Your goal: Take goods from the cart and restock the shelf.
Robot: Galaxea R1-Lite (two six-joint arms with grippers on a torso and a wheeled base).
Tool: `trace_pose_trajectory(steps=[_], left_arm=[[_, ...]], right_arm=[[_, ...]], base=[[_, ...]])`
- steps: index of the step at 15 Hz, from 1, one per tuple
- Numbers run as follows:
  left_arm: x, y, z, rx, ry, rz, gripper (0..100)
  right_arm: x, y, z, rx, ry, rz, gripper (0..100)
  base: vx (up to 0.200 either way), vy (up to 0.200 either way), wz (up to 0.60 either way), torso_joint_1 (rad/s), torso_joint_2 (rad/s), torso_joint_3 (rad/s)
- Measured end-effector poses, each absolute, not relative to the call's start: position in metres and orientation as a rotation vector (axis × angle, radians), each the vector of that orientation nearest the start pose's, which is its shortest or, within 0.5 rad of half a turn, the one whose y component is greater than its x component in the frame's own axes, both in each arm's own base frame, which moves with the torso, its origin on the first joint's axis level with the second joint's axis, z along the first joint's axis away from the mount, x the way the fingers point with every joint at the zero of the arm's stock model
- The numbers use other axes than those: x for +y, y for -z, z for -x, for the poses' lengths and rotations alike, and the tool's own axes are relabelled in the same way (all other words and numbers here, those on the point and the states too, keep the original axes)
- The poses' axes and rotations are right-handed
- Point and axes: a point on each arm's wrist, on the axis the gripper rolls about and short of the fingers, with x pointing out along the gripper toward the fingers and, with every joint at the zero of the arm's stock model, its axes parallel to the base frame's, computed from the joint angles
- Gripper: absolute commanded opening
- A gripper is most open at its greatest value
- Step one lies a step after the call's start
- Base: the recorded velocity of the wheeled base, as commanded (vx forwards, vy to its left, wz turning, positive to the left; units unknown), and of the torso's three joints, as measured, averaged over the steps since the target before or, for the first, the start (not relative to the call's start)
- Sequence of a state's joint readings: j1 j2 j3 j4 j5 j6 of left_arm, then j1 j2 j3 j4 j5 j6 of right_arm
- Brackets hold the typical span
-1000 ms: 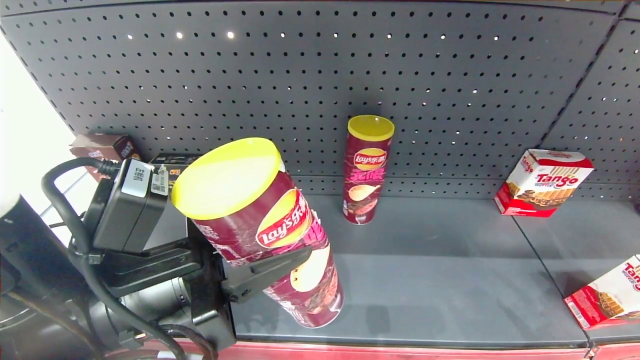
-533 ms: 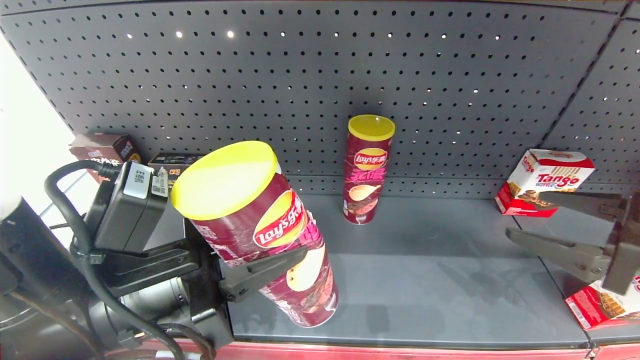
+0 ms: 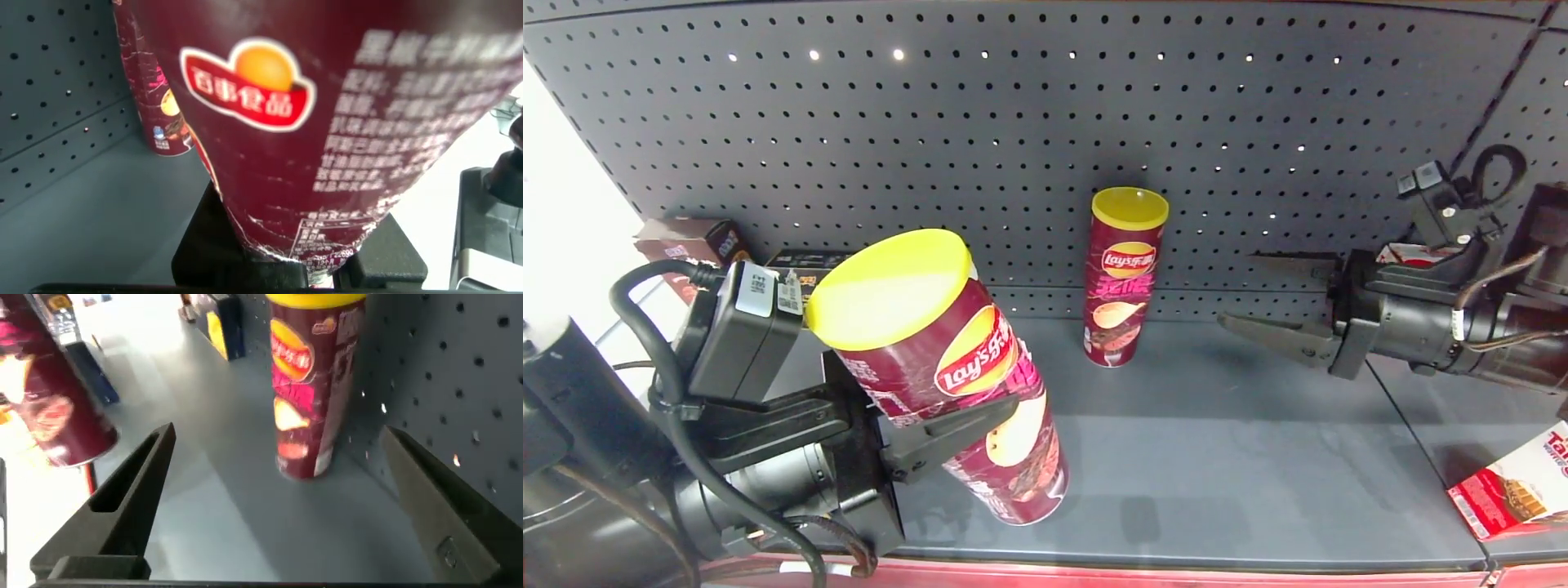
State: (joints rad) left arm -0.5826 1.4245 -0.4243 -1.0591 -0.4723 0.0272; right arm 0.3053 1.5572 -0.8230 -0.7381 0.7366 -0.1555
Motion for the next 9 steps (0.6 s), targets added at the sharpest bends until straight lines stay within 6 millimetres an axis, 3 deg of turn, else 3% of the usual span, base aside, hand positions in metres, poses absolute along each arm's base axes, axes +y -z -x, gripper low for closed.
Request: trace_pose_trajectory(steps=[3,9], left_arm=[[-0.127,-0.197,-0.174,-0.079,1.054,-0.021,0],[-0.127,-0.197,-0.174,-0.077,1.054,-0.021,0]], right_arm=[[0.102,-0.240,-0.279,-0.107,-1.067,0.148,100],[0.103,-0.231,-0.294,-0.082,-1.060,0.147,100]], base=[[0.000,0.000,0.00,0.000,0.00,0.000],[0.000,0.000,0.00,0.000,0.00,0.000]])
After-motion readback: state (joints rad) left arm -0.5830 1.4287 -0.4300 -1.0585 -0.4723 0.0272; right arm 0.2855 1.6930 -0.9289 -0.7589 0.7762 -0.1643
